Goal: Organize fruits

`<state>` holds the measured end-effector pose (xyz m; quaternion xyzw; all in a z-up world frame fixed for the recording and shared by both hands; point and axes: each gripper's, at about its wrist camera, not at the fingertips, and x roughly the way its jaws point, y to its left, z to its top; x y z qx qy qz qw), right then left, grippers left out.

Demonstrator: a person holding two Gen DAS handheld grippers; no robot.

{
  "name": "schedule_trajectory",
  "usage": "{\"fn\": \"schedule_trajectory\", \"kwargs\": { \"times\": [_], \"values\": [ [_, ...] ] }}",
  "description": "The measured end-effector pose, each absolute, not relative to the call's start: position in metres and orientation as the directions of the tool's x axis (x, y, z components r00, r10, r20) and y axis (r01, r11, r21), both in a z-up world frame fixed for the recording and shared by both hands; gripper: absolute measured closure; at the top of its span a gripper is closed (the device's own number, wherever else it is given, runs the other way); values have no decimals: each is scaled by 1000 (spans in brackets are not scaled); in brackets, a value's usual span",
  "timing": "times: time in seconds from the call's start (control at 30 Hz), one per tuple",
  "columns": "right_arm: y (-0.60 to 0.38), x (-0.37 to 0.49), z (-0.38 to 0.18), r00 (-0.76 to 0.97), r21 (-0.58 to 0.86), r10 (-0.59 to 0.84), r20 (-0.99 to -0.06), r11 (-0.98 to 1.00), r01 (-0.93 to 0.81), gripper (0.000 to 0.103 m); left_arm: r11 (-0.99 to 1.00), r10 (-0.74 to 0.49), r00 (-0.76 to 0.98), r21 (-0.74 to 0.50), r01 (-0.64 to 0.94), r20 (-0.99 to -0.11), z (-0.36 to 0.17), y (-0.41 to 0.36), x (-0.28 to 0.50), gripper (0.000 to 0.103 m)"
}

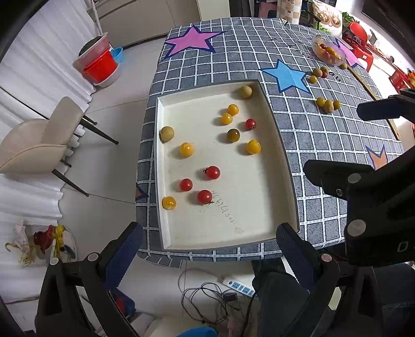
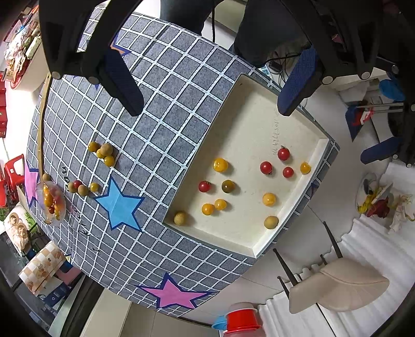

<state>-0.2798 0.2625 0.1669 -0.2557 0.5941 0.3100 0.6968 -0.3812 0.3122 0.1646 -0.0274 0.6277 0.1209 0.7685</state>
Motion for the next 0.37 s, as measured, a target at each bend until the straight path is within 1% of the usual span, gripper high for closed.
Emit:
{"fn": "schedule_trajectory", "kwargs": {
  "times": [0.37],
  "values": [
    [262,-279,165,99,13,127,-987,675,-737,0,968,130,220,76,-240,-967,170,315,-381,0]
  ]
}}
